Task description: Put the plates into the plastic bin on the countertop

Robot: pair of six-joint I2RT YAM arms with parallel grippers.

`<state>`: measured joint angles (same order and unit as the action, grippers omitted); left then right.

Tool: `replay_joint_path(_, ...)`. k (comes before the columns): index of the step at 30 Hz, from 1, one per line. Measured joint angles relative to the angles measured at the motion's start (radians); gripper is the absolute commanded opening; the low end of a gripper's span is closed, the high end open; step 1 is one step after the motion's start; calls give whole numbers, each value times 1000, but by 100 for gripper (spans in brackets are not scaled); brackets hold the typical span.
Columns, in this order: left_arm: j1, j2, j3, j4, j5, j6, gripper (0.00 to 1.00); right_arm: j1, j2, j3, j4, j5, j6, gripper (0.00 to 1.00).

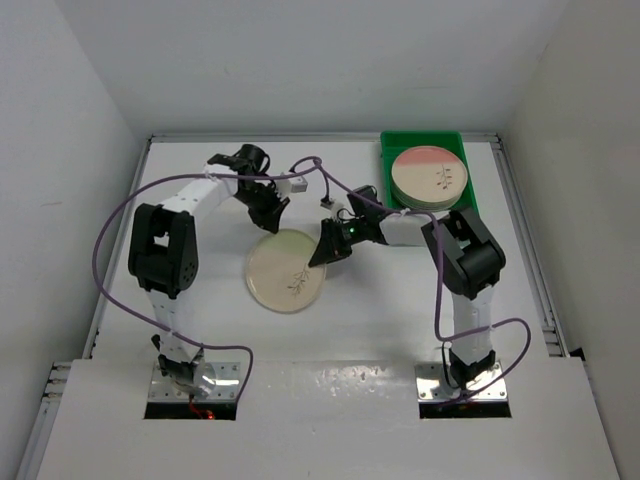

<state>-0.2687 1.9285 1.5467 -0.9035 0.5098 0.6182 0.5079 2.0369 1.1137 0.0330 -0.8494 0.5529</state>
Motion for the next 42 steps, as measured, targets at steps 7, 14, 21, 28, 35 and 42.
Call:
replay_joint_path(7, 35, 14, 177, -23, -7, -82, 50, -82, -114, 18, -88, 68, 31, 0)
replay_joint_path(14, 149, 18, 352, 27, -143, -235, 50, -440, -229, 54, 3, 146, 222, 0)
replay_joint_path(21, 162, 26, 324, 34, -218, -290, 51, -726, -301, -48, 145, 400, 453, 0)
replay_joint_path(28, 158, 32, 305, 31, -217, -303, 51, -766, -291, -111, 169, 515, 560, 0)
replay_joint_path(35, 158, 32, 275, 36, -218, -309, 51, -755, -270, -105, 147, 540, 551, 34)
replay_joint_path(42, 158, 32, 274, 39, -217, -310, 51, -720, -178, 90, -160, 662, 417, 36)
